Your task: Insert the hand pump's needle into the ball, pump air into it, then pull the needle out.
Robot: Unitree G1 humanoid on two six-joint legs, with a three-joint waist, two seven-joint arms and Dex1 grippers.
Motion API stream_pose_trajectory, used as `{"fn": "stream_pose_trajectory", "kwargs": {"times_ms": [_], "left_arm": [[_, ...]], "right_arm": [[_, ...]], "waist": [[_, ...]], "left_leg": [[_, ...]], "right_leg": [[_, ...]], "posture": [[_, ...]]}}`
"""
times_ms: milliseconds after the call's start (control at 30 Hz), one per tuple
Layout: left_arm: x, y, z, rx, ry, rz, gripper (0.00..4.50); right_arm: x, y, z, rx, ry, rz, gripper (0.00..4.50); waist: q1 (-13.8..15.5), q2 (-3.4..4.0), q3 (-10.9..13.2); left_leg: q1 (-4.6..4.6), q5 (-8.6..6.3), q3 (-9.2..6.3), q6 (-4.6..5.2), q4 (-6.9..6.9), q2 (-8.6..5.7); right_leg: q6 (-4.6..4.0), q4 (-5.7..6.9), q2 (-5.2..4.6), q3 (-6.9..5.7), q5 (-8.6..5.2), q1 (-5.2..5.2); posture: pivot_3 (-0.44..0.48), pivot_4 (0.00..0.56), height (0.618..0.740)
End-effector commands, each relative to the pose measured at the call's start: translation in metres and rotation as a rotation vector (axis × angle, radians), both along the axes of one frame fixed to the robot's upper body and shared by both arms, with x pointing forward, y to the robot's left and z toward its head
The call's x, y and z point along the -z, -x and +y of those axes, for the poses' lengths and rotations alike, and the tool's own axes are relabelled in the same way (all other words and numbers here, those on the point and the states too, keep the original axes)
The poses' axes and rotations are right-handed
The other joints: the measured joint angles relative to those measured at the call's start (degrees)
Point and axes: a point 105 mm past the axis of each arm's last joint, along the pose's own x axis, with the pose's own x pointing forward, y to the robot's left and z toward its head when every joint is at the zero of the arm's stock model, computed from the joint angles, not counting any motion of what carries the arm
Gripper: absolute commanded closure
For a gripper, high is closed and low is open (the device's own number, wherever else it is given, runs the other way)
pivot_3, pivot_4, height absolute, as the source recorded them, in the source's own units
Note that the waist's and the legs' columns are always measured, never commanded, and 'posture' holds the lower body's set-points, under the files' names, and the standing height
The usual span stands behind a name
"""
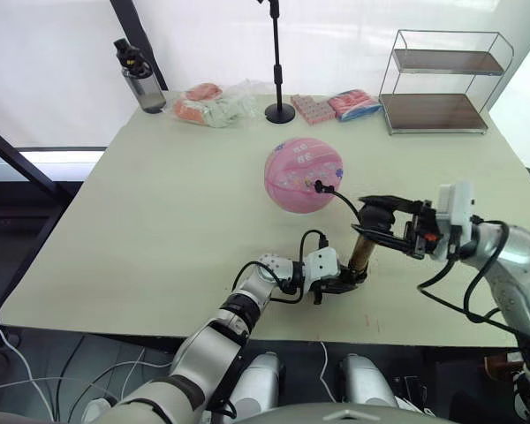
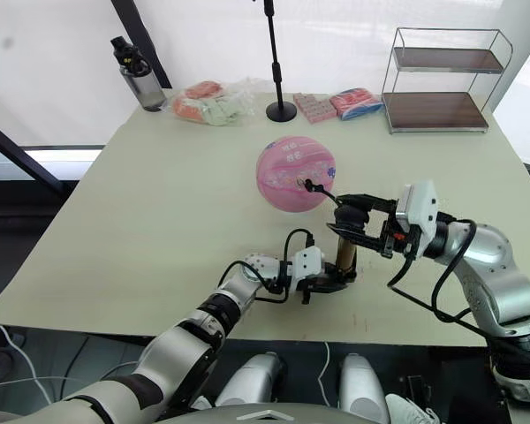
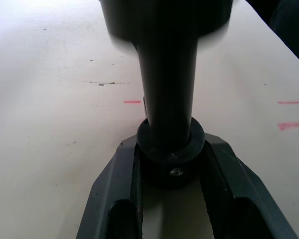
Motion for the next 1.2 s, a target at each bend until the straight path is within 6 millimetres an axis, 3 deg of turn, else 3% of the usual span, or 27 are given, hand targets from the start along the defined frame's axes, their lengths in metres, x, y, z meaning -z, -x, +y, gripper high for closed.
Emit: {"fn": "stream_pose_trajectory", "kwargs": {"times_ms": [33, 267, 467, 633, 867, 1200], "left_arm": [[0.037, 0.029, 0.009, 0.065, -0.125, 0.107, 3.43], [0.037, 0.029, 0.010, 0.064, -0.125, 0.107, 3.43], [0.037, 0.028, 0.010, 0.063, -0.126, 0.106, 3.43], [0.038, 0.029, 0.012, 0.063, -0.131, 0.108, 3.43], [0.039, 0.030, 0.012, 0.065, -0.133, 0.113, 3.43], [0.040, 0.031, 0.013, 0.071, -0.138, 0.114, 3.43]], "right_arm": [[0.045, -0.003, -0.006, 0.043, 0.097, 0.117, 2.68], [0.072, -0.004, -0.008, 0.060, 0.132, 0.147, 2.68], [0.075, -0.002, -0.009, 0.062, 0.133, 0.143, 2.68], [0.019, -0.012, -0.014, 0.072, 0.031, 0.043, 2.68], [-0.055, -0.010, -0.014, 0.045, -0.063, -0.077, 2.68], [-0.116, -0.001, -0.021, 0.015, -0.092, -0.144, 2.68]], "waist": [[-0.02, 0.01, -0.01], [-0.19, 0.05, -0.11], [-0.25, -0.04, -0.30], [-0.22, -0.03, -0.29], [-0.09, 0.17, -0.03], [-0.10, 0.24, 0.15]], "left_leg": [[0.00, 0.00, -0.01, 0.00, 0.00, 0.00], [0.04, 0.00, 0.02, 0.00, -0.03, -0.01], [0.10, 0.00, 0.00, 0.00, -0.06, 0.01], [0.09, 0.00, 0.00, 0.00, -0.08, 0.01], [-0.10, 0.00, 0.00, 0.00, -0.09, 0.01], [-0.12, 0.00, 0.01, 0.00, -0.11, 0.02]], "right_leg": [[0.00, 0.00, 0.00, 0.00, 0.00, 0.00], [0.00, -0.01, 0.02, 0.03, 0.00, 0.03], [-0.01, -0.01, 0.07, 0.03, 0.00, 0.06], [-0.01, -0.01, 0.06, 0.05, 0.00, 0.06], [-0.02, -0.03, -0.02, 0.07, 0.00, -0.07], [-0.01, -0.04, -0.09, 0.06, 0.00, -0.08]], "posture": [[0.000, 0.150, 0.740], [0.000, 0.150, 0.740], [0.000, 0.150, 0.740], [0.000, 0.150, 0.740], [0.000, 0.150, 0.740], [0.000, 0.150, 0.740]]}}
